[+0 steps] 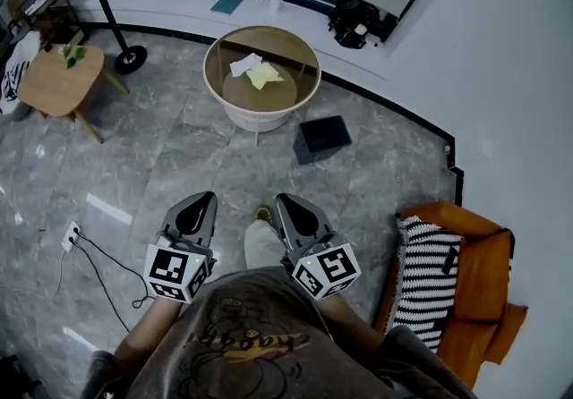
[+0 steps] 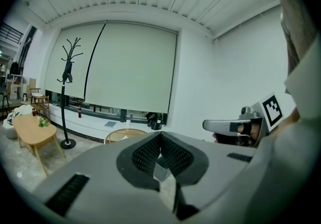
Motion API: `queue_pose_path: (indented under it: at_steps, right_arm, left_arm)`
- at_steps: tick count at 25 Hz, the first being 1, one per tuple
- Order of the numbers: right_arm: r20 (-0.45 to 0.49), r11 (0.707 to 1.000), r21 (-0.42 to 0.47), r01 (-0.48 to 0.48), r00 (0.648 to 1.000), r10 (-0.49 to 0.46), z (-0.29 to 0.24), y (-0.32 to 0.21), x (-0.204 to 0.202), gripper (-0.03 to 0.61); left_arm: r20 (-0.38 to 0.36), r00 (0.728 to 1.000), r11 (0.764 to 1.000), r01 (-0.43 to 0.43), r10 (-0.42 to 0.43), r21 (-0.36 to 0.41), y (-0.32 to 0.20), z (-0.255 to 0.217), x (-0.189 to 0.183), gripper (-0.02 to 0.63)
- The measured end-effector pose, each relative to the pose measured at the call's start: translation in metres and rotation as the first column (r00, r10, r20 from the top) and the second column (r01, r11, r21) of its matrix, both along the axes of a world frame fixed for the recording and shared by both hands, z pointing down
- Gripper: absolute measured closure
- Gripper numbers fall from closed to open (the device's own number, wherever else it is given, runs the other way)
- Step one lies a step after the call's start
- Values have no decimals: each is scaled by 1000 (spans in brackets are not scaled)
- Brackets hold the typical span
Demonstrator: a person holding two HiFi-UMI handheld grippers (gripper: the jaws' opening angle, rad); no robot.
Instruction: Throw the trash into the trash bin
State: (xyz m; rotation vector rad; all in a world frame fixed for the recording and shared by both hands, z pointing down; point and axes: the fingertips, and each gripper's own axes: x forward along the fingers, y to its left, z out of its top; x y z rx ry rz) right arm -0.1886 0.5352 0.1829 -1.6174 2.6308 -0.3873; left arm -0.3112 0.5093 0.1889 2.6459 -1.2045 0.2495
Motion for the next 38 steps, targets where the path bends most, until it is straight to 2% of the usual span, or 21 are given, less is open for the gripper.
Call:
queue_pose_path:
  at_steps: [7, 17, 28, 38]
  right_arm:
    - [4, 999, -29, 28, 1000, -28, -4, -64, 25, 560]
    - [3, 994, -12, 105, 994, -105, -13, -153, 53, 560]
    - [3, 989, -17, 145, 989, -145, -6, -217, 65, 560]
    - [6, 995, -52, 81, 997, -81, 11, -287, 75, 560]
  left_arm:
    - [-7, 1000, 1000, 19, -19, 2, -63, -12, 27, 594]
    - [-27, 998, 998, 58, -57, 25, -148, -24, 63, 594]
    - [-23, 996, 996, 89, -89, 23, -211, -18, 76, 594]
    - [-21, 999, 1000, 31, -31, -1, -294, -2, 90, 594]
